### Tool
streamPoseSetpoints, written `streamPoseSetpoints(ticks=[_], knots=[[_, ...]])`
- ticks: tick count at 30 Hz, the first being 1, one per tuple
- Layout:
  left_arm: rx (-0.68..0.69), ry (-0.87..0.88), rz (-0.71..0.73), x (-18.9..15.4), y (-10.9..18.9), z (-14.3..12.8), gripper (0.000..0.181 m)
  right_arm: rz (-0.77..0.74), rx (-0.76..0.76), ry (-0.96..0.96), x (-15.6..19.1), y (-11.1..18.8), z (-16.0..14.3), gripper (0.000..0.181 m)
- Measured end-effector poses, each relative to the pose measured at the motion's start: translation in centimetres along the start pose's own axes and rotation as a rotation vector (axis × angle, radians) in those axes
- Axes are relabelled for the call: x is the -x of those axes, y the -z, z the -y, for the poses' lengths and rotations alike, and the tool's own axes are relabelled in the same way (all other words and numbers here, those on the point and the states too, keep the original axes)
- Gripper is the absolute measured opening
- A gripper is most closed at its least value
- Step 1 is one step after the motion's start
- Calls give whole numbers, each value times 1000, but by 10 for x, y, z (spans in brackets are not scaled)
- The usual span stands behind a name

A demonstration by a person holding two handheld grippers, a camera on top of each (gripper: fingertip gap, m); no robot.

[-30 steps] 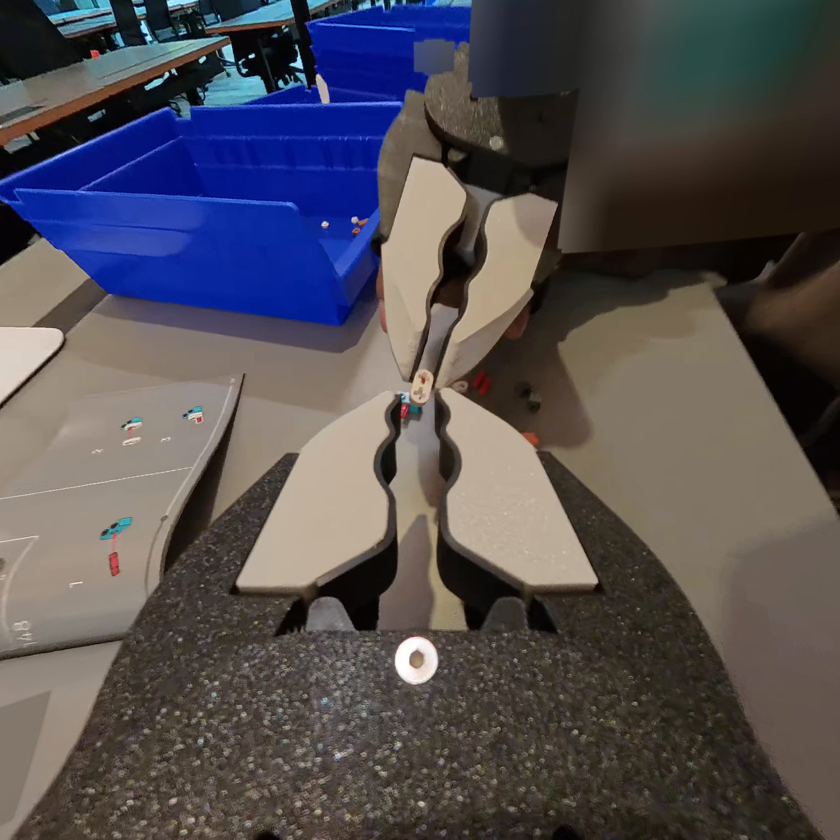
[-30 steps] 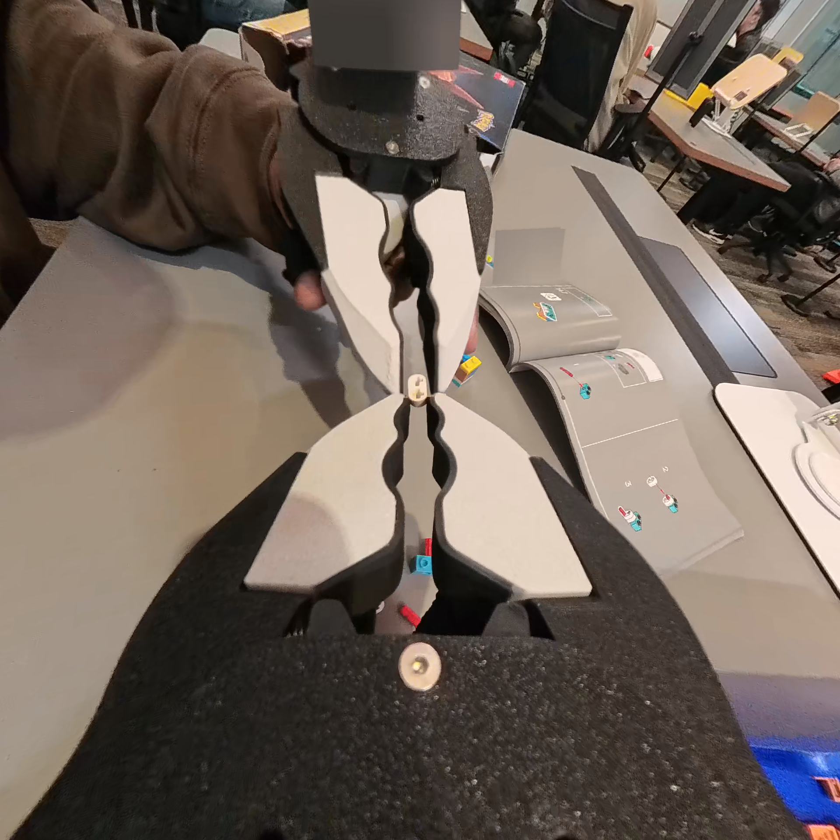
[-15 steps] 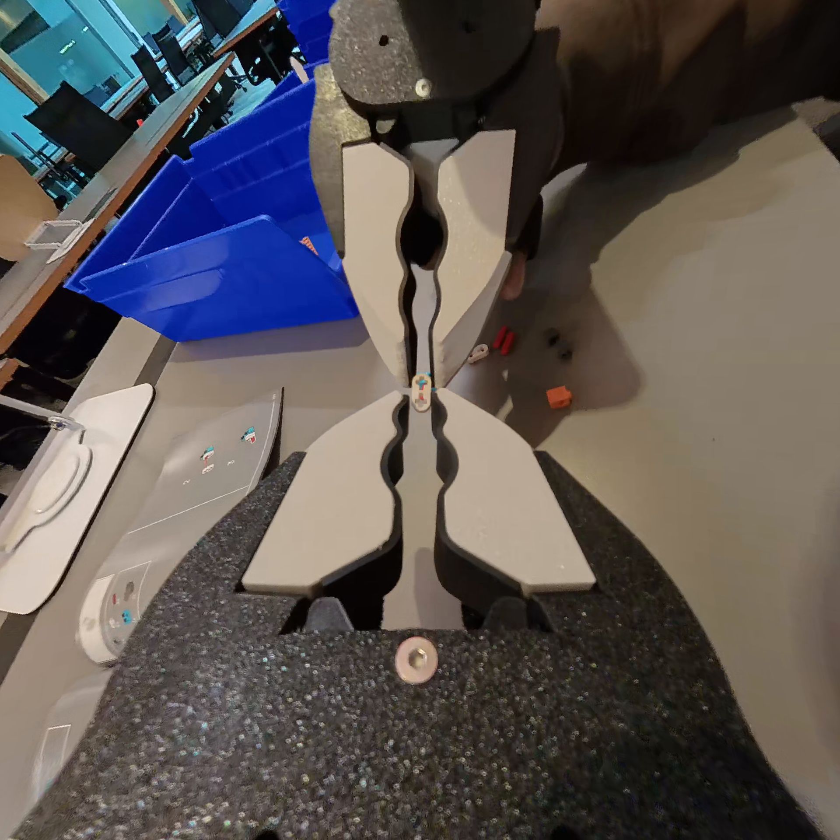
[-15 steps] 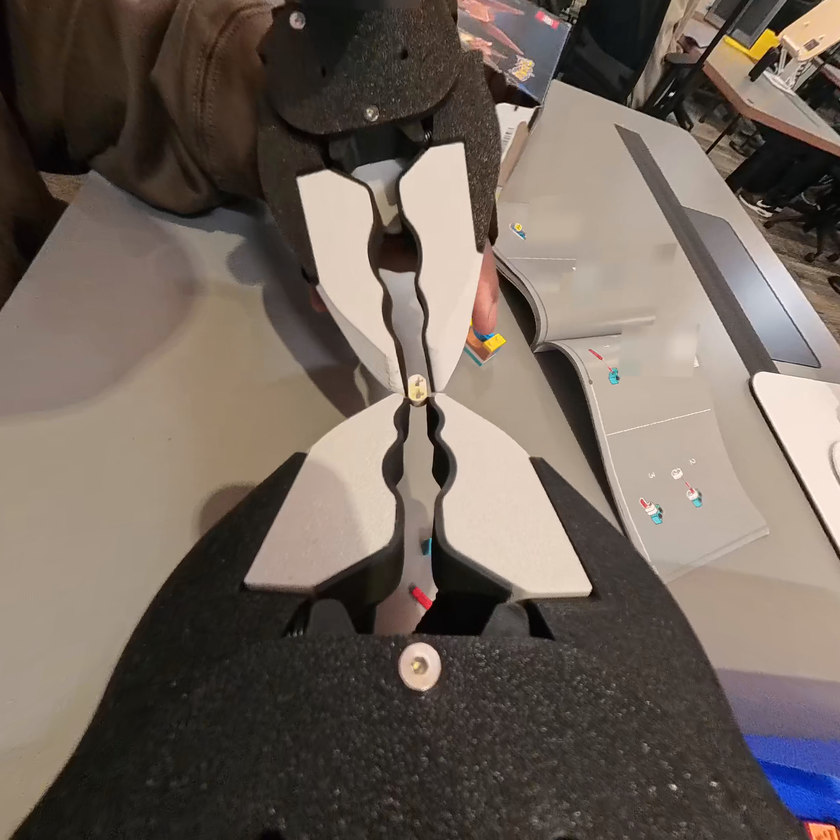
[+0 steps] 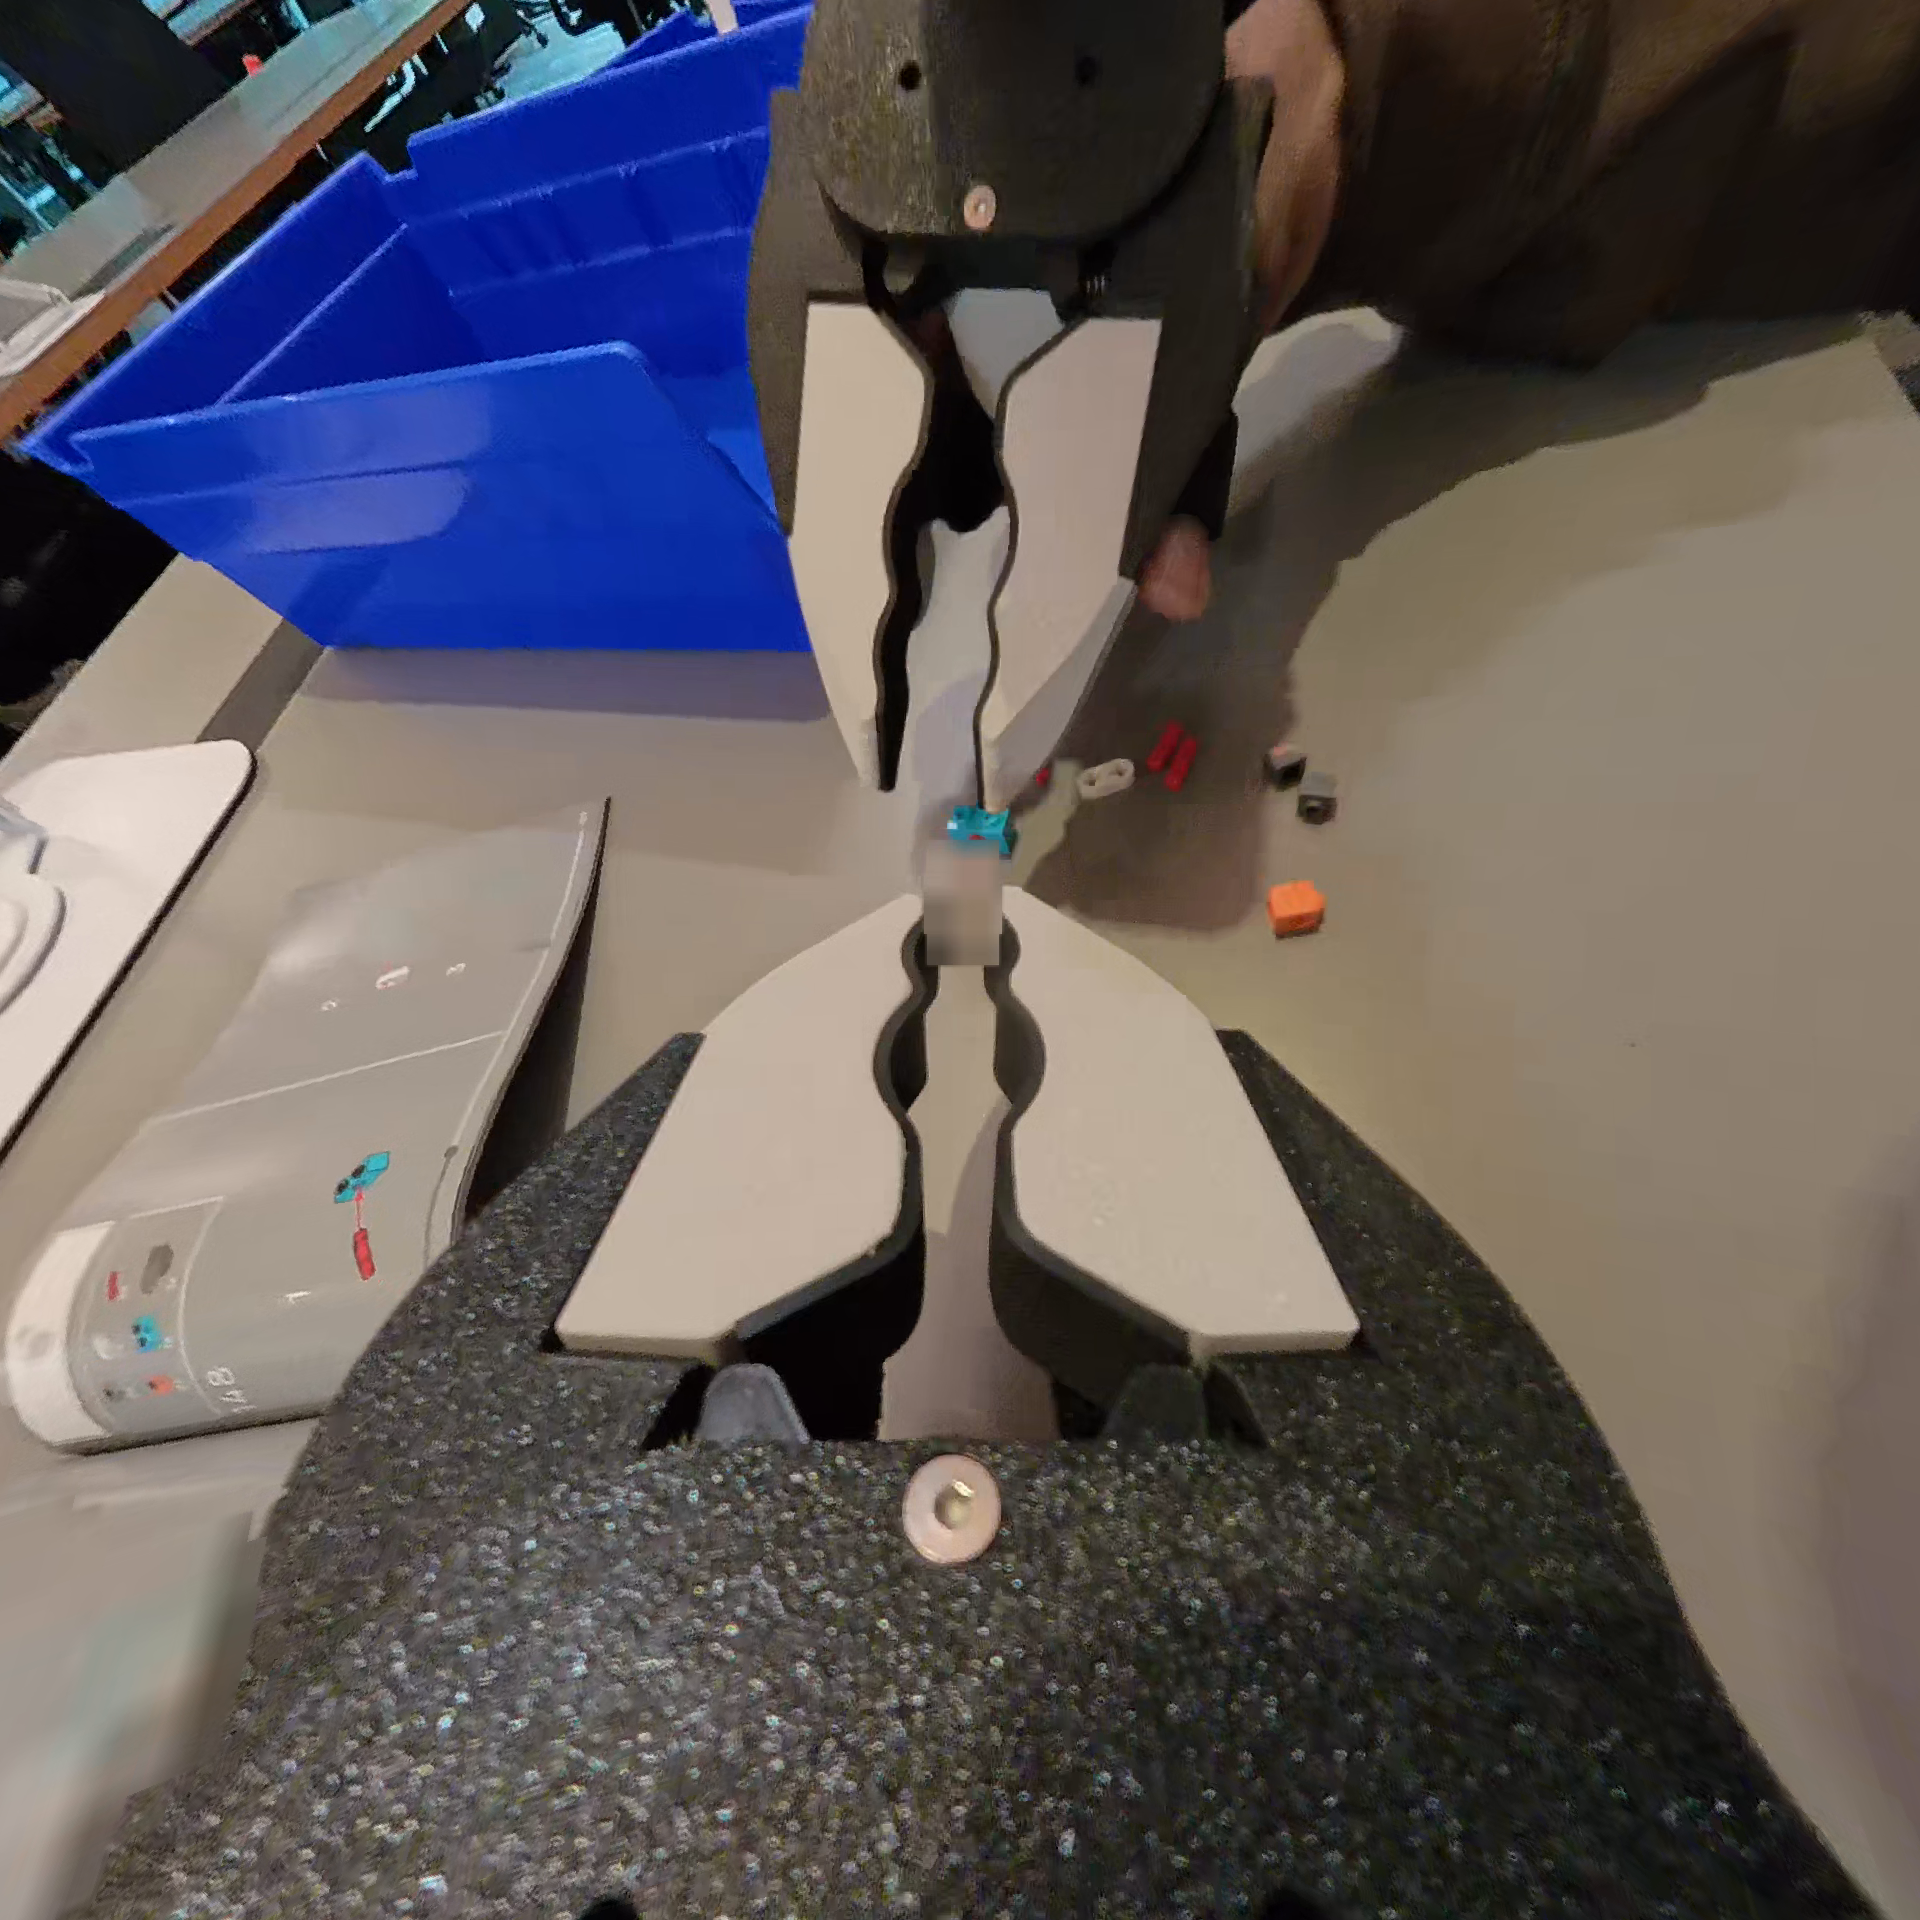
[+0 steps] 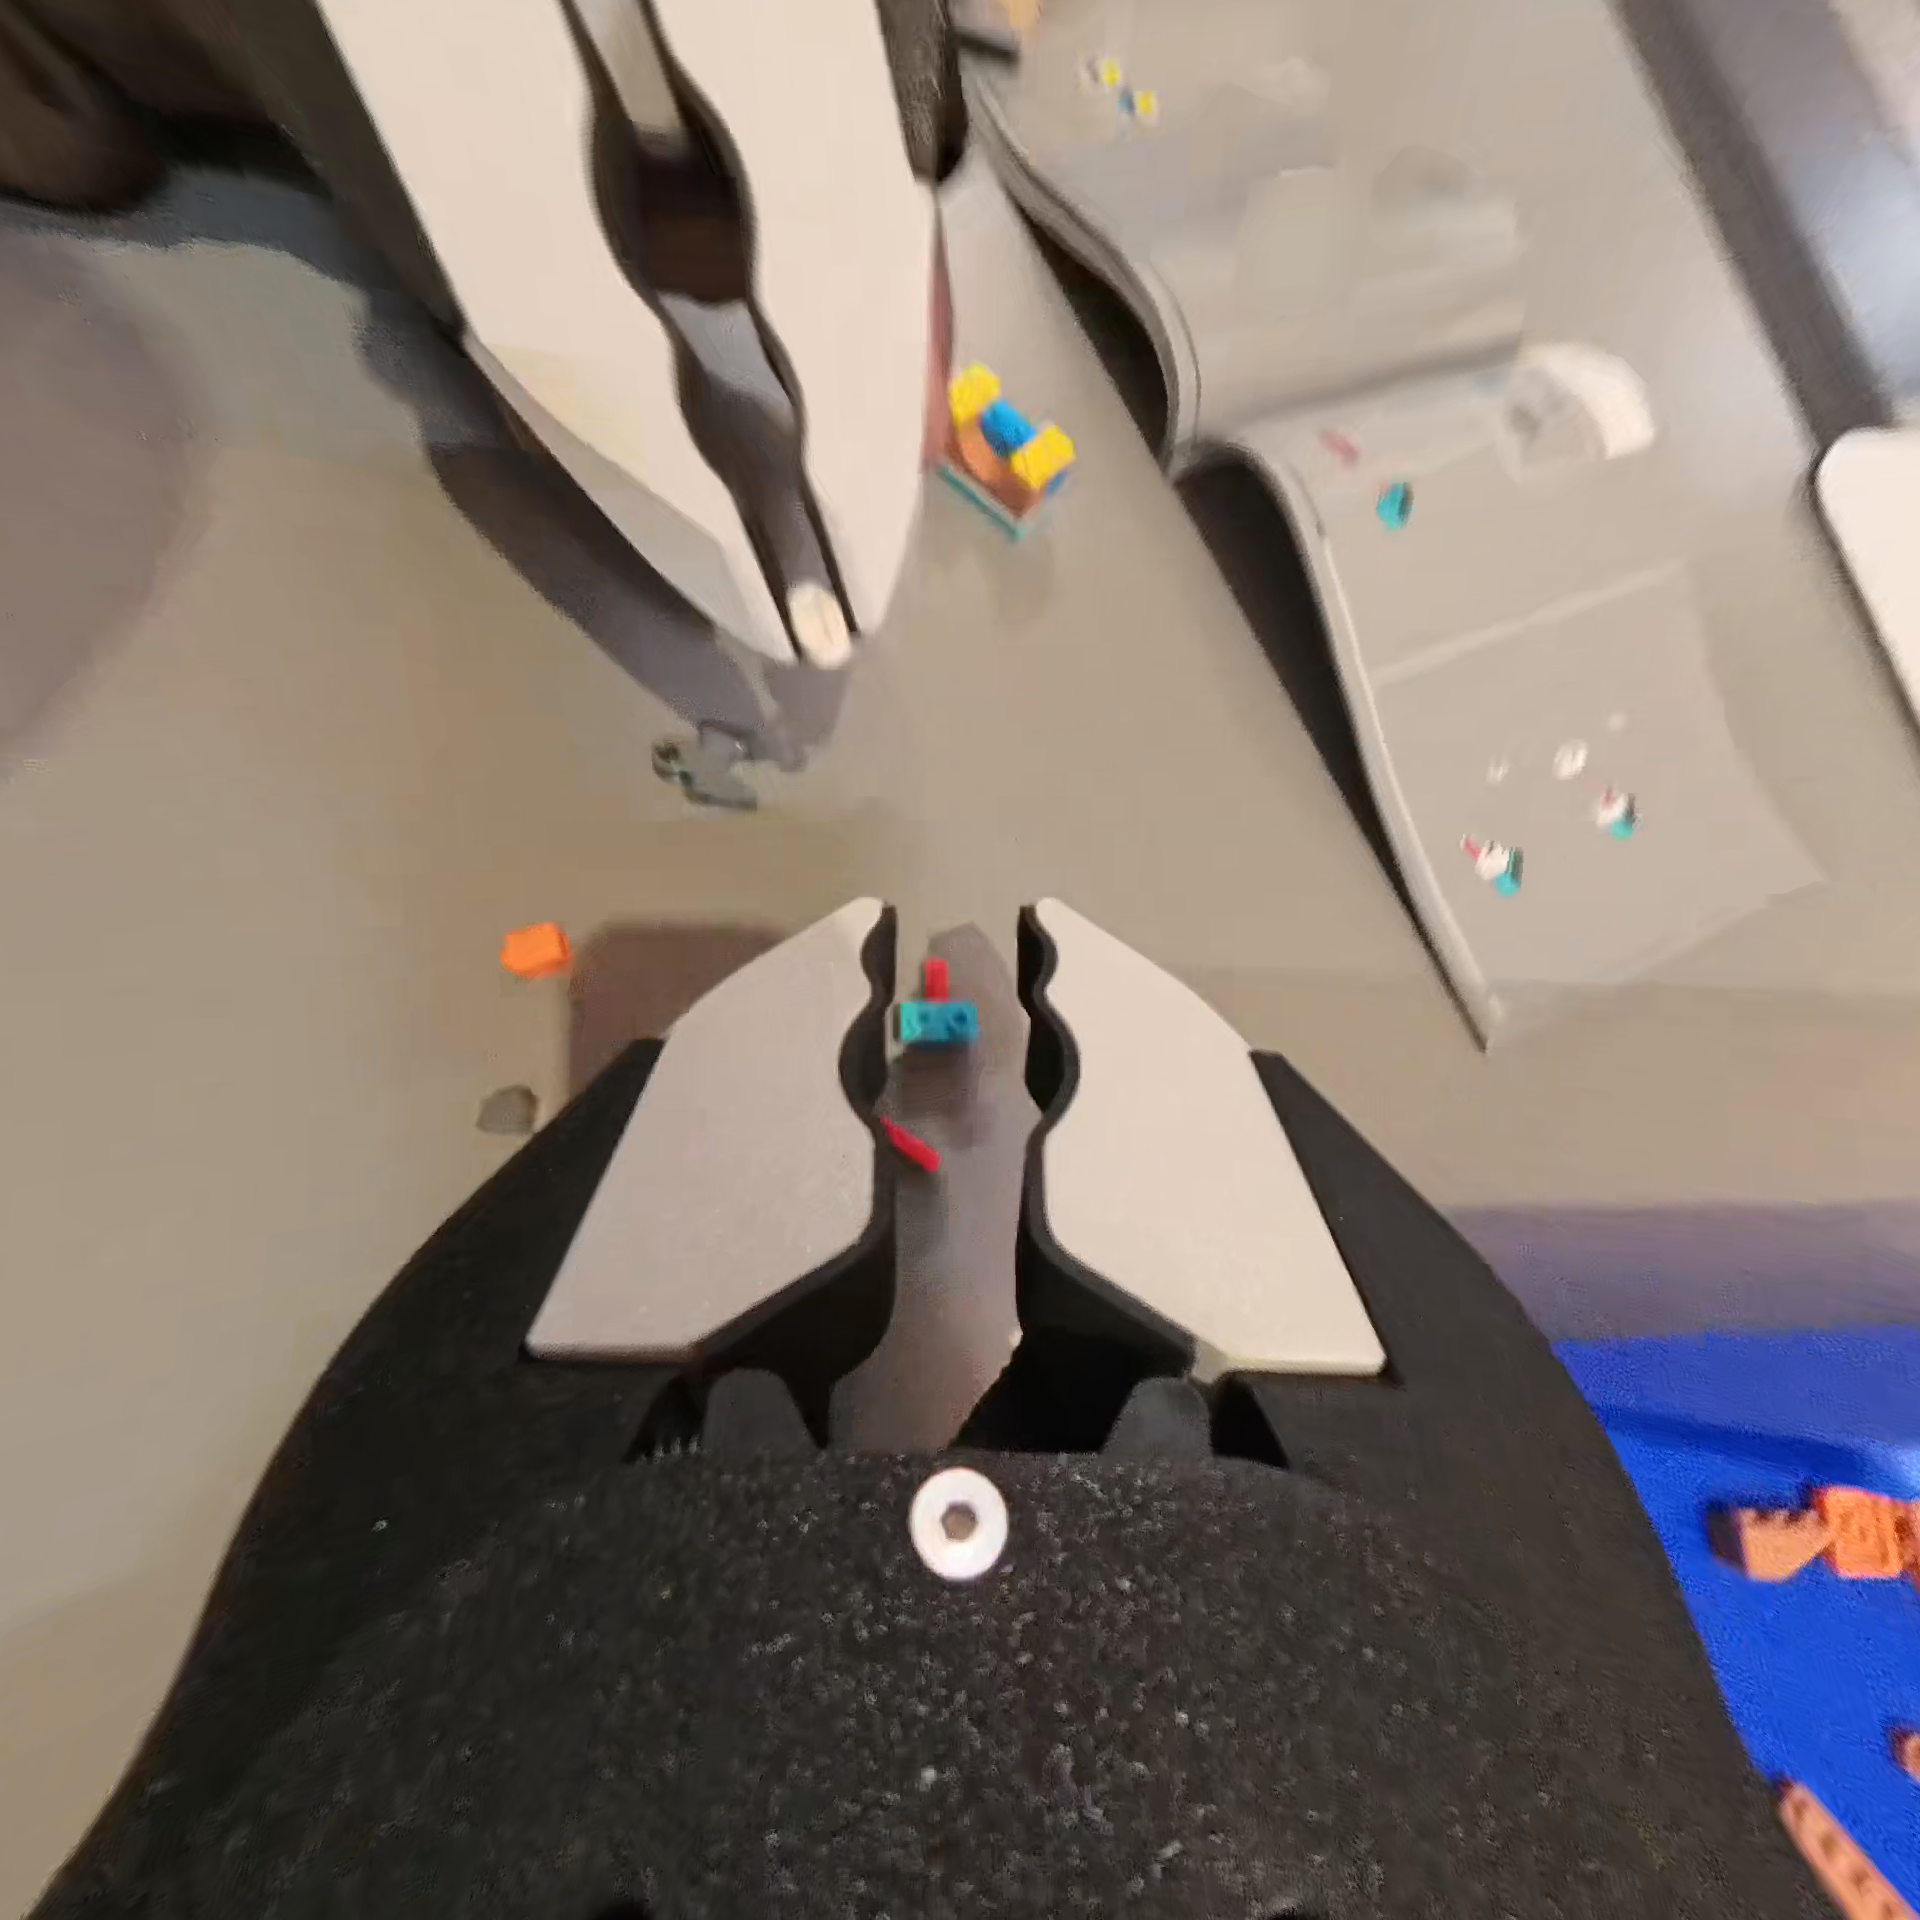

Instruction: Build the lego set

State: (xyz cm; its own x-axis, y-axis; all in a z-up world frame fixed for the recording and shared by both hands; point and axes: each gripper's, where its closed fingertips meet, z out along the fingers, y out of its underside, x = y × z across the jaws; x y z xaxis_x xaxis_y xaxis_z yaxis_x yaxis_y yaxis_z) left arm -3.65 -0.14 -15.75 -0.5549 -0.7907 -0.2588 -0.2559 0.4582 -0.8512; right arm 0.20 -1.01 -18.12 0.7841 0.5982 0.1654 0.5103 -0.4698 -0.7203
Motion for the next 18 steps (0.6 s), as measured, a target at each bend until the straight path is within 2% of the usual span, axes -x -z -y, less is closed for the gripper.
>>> streamPoseSetpoints(ticks=[10, 14, 18], knots=[[-41, 151, -43, 1, -2, 1, 8, 60, 148, -88, 4, -12, -32, 26], [-64, 195, -54, 2, -2, 2, 8, 73, 135, -105, 6, -15, -31, 17], [-75, 218, -53, 3, -3, 2, 7, 74, 89, -113, 6, -16, -23, 17]])
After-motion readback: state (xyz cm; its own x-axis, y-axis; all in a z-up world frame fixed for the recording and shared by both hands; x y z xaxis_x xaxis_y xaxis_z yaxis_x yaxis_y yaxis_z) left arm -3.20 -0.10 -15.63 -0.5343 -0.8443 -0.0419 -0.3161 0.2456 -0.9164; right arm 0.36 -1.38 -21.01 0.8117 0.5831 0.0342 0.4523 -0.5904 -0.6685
